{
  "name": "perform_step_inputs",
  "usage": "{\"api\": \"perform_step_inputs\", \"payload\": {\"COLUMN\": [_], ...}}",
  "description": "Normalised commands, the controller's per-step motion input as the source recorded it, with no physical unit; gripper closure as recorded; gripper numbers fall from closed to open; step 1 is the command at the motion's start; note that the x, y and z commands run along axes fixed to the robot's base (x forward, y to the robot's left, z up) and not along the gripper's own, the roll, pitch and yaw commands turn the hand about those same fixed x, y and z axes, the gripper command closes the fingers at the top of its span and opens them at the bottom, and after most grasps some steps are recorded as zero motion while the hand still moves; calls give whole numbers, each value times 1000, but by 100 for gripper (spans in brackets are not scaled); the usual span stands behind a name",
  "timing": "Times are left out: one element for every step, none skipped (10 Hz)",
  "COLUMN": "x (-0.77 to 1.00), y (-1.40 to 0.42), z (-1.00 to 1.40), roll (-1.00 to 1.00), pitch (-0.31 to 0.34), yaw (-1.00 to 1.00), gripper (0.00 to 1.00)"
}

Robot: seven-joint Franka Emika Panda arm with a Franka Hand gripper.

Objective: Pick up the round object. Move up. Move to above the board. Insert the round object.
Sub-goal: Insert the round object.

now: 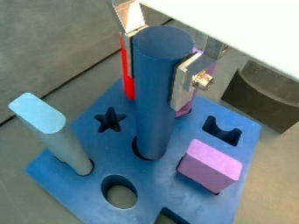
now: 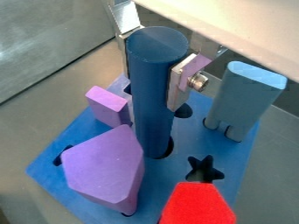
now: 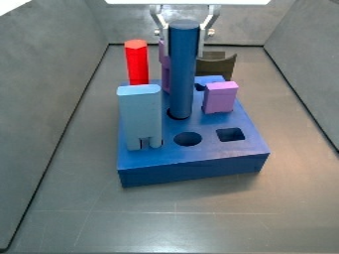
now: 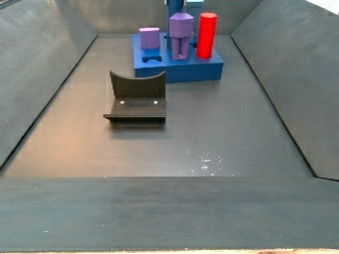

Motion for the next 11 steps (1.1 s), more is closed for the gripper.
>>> {"api": "perform_step_inputs", "payload": {"x": [-80, -69, 0, 51, 106, 134, 123, 120, 111, 3, 0], "y": [-106, -71, 0, 0, 0, 0, 0, 0, 0, 0, 0], "z": [-57, -117, -209, -403, -591, -706, -680, -631, -577, -371, -80], "roll": [53, 66, 53, 109, 154, 119, 124, 103, 71, 0, -27], "pitch": [-51, -47, -41, -30, -53, -80, -83, -67, -59, -46, -86], "yaw": [0, 0, 0, 0, 0, 0, 0, 0, 0, 0, 0], "gripper": [100, 100, 100, 100, 100, 100, 100, 100, 100, 100, 100]}}
